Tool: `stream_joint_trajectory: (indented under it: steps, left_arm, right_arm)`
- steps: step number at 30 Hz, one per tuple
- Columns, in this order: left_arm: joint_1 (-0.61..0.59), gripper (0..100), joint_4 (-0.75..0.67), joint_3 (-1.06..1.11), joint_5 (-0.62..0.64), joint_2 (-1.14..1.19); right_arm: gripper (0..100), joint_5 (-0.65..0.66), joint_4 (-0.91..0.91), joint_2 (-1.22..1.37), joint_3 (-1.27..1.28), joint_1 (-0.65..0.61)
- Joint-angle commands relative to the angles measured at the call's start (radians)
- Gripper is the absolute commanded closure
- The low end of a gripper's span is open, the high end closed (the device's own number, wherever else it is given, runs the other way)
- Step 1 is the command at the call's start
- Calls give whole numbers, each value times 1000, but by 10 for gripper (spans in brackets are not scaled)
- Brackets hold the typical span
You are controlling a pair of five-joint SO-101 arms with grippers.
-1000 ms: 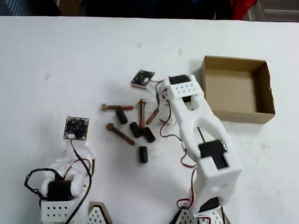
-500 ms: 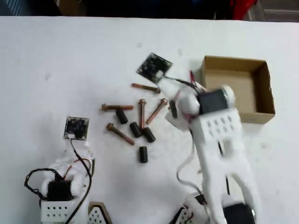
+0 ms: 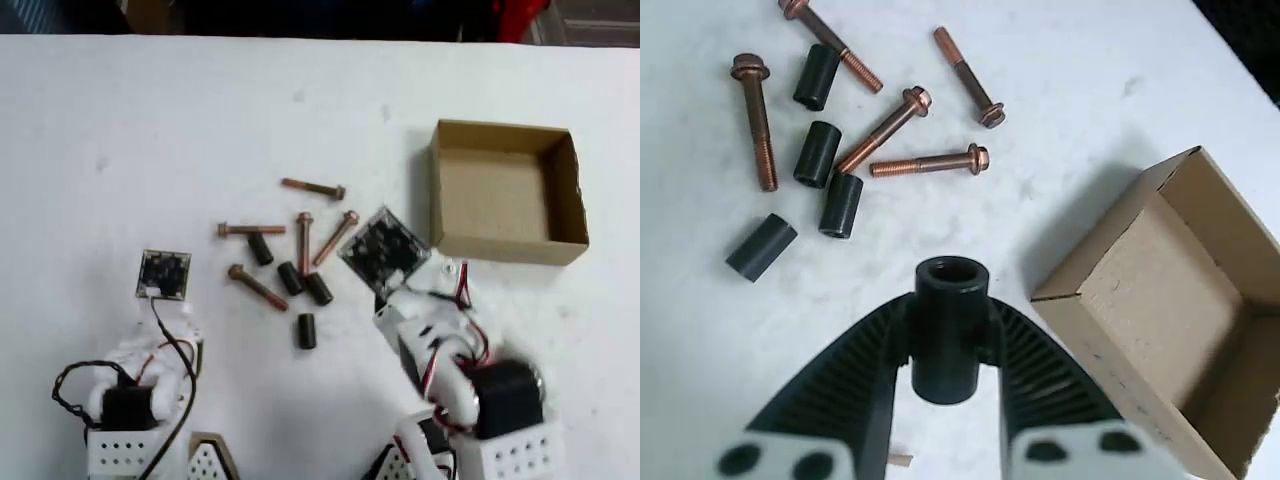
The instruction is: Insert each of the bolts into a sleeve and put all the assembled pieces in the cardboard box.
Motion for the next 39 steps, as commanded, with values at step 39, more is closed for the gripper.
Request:
stream_joint_trajectory:
  steps: [39]
  left_arm:
    - [33,976,6,-3,11,-10]
  right_arm:
    - [982,-255,-476,-470,695,119]
